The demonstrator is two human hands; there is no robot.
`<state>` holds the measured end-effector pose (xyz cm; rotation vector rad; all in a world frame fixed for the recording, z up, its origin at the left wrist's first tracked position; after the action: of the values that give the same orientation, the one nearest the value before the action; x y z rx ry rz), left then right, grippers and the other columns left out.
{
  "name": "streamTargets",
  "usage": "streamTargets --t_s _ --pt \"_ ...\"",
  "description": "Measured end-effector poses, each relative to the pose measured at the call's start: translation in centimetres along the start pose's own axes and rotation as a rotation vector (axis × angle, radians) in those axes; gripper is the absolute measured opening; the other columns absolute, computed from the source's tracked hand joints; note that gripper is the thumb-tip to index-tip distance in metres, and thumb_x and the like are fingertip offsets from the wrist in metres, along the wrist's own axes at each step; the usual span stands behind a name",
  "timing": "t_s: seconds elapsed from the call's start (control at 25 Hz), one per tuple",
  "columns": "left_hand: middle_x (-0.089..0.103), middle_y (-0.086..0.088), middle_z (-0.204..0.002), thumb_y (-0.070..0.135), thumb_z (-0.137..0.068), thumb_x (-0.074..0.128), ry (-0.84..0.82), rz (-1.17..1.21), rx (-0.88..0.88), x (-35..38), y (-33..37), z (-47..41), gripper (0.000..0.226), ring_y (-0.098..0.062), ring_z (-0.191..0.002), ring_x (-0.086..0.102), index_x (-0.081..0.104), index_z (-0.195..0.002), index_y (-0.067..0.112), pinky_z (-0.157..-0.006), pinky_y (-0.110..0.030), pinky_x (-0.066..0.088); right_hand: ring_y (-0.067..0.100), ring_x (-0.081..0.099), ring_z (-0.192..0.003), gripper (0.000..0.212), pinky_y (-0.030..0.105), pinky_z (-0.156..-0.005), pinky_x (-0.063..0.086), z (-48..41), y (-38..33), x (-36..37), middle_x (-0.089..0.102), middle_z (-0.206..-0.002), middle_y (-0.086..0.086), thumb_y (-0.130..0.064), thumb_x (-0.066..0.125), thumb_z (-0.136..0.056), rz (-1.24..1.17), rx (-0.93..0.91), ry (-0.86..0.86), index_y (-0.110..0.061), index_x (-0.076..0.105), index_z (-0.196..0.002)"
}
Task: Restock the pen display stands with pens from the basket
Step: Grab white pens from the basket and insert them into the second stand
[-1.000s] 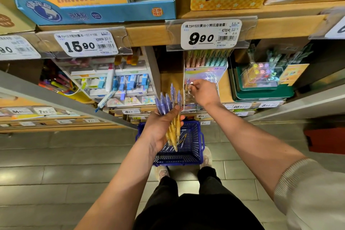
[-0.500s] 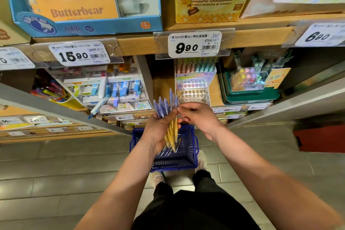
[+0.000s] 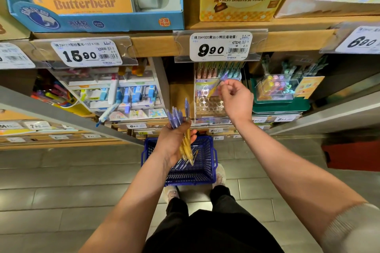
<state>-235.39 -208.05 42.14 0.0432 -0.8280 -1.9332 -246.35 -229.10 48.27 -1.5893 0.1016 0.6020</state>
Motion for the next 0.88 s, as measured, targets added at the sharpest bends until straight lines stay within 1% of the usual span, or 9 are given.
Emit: streamTargets --t_s 0.08,0.16,0.24,0.32,0.36,0.52,0.68,0.76,0.88 --pt "0.068 -0.010 -0.091 0.005 -0.095 0.066 -0.004 0.013 0.002 -0.2 0.1 -0.1 0.022 -0.022 -0.074 0.072 0.064 -0.117 0.003 -0.067 -0.033 0.063 -0.007 0.059 -0.060 0.014 0.005 -0.061 0.045 -0.4 0.3 1.0 0.066 -0.064 -0.019 -0.020 0.062 -0.099 0.037 -0.042 -0.017 -0.025 0.068 -0.088" --pt "0.069 -0.007 -0.086 0.005 -0.094 0.068 -0.007 0.012 0.009 -0.4 0.2 -0.1 0.019 -0.021 -0.073 0.071 0.065 -0.113 0.005 -0.069 -0.034 0.063 -0.007 0.059 -0.060 0.011 0.003 -0.057 0.041 -0.7 0.7 2.2 0.066 -0.066 -0.017 -0.021 0.062 -0.099 0.090 -0.066 -0.048 -0.023 0.069 -0.092" --pt "0.071 -0.006 -0.084 0.006 -0.093 0.069 -0.002 0.014 0.011 -0.4 0.2 0.1 0.015 -0.022 -0.075 0.072 0.066 -0.108 0.008 -0.070 -0.034 0.064 0.002 0.065 -0.066 0.012 0.011 -0.059 0.048 -0.9 1.3 3.4 0.070 -0.072 -0.011 -0.023 0.061 -0.100 0.159 -0.096 -0.096 -0.018 0.070 -0.095" --pt "0.073 -0.004 -0.081 0.006 -0.093 0.070 0.009 0.019 0.010 -0.5 0.1 0.1 0.012 -0.022 -0.076 0.074 0.067 -0.103 0.009 -0.072 -0.035 0.064 0.016 0.070 -0.071 0.017 0.029 -0.065 0.057 -1.0 1.6 4.5 0.074 -0.077 -0.002 -0.024 0.059 -0.101 0.210 -0.138 -0.156 -0.013 0.071 -0.097" --pt "0.073 -0.004 -0.080 0.006 -0.092 0.071 0.011 0.019 0.010 -0.5 0.0 0.2 0.011 -0.022 -0.076 0.074 0.067 -0.102 0.010 -0.072 -0.034 0.064 0.019 0.070 -0.070 0.018 0.033 -0.066 0.058 -1.1 1.7 4.9 0.073 -0.076 0.000 -0.024 0.058 -0.101 0.248 -0.160 -0.187 -0.013 0.071 -0.097" --pt "0.074 -0.004 -0.081 0.006 -0.093 0.070 0.009 0.026 0.008 -0.4 -0.1 0.2 0.014 -0.021 -0.075 0.075 0.067 -0.106 0.009 -0.070 -0.033 0.063 0.019 0.062 -0.057 0.019 0.030 -0.060 0.052 -1.7 2.8 6.4 0.065 -0.063 -0.002 -0.023 0.058 -0.101 0.396 -0.171 -0.262 -0.016 0.070 -0.088" --pt "0.074 -0.005 -0.081 0.006 -0.092 0.071 0.008 0.030 0.009 -0.3 0.0 0.3 0.019 -0.022 -0.075 0.074 0.067 -0.110 0.007 -0.071 -0.035 0.064 0.004 0.048 -0.047 0.026 0.023 -0.056 0.042 -1.8 4.4 7.1 0.054 -0.056 -0.013 -0.016 0.060 -0.097 0.469 -0.123 -0.289 -0.024 0.061 -0.073" --pt "0.074 -0.004 -0.081 0.006 -0.091 0.072 0.010 0.031 0.009 -0.4 0.0 0.3 0.018 -0.022 -0.075 0.074 0.068 -0.109 0.007 -0.071 -0.035 0.064 0.011 0.057 -0.053 0.028 0.027 -0.060 0.050 -1.7 5.4 7.1 0.065 -0.063 -0.006 -0.012 0.059 -0.096 0.460 -0.064 -0.307 -0.022 0.062 -0.070" --pt "0.075 -0.004 -0.081 0.007 -0.091 0.073 0.000 0.029 0.013 -0.4 0.0 0.4 0.014 -0.022 -0.077 0.075 0.069 -0.104 0.009 -0.069 -0.033 0.063 0.019 0.071 -0.076 0.017 0.031 -0.078 0.058 -1.8 6.4 6.5 0.077 -0.088 0.002 -0.018 0.061 -0.098 0.426 0.062 -0.286 -0.018 0.076 -0.089"
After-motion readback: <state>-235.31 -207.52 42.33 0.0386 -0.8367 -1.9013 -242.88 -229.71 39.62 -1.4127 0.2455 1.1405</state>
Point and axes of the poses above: each hand's wrist, its own z-axis away from the middle knuckle, its own x-axis out of the palm, y = z × x, the point moved 9 cm from there along -z, towards the middle knuckle
